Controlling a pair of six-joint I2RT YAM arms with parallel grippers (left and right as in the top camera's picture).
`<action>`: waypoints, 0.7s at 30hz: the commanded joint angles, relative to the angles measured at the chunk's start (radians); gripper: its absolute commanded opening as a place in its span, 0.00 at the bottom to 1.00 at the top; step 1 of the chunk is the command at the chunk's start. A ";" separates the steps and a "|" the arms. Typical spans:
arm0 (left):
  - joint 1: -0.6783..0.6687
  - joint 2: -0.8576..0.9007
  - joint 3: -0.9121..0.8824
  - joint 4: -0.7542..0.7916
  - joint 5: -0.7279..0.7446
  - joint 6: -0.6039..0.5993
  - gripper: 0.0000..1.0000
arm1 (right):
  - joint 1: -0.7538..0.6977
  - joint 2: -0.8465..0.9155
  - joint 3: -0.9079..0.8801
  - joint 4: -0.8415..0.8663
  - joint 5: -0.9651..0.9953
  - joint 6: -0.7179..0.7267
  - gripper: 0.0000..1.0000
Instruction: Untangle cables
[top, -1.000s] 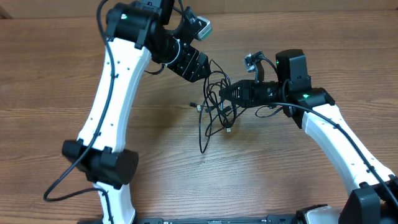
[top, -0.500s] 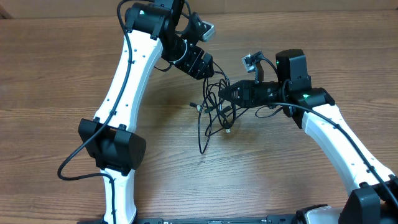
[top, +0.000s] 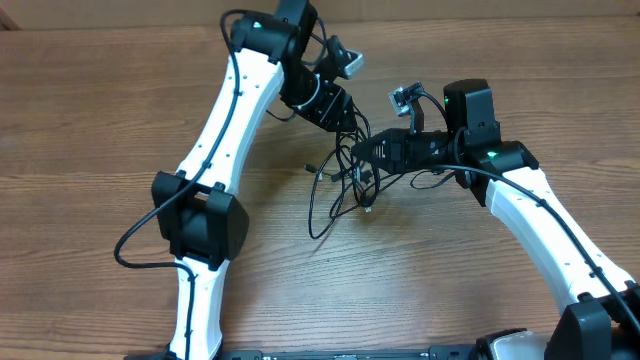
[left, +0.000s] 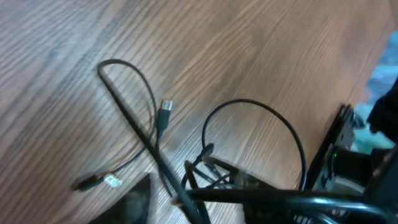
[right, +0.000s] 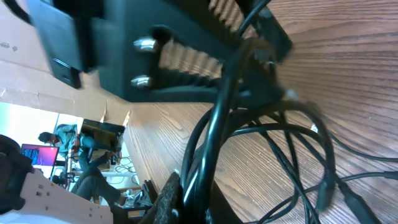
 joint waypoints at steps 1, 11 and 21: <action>-0.008 0.019 0.009 0.013 0.041 0.013 0.20 | 0.001 0.001 0.007 0.003 -0.028 -0.023 0.06; 0.068 0.004 0.017 0.021 0.037 0.004 0.04 | 0.001 0.001 0.007 -0.146 0.187 -0.023 0.11; 0.297 -0.143 0.025 -0.026 0.011 -0.003 0.04 | 0.000 0.001 0.007 -0.577 1.199 0.339 0.18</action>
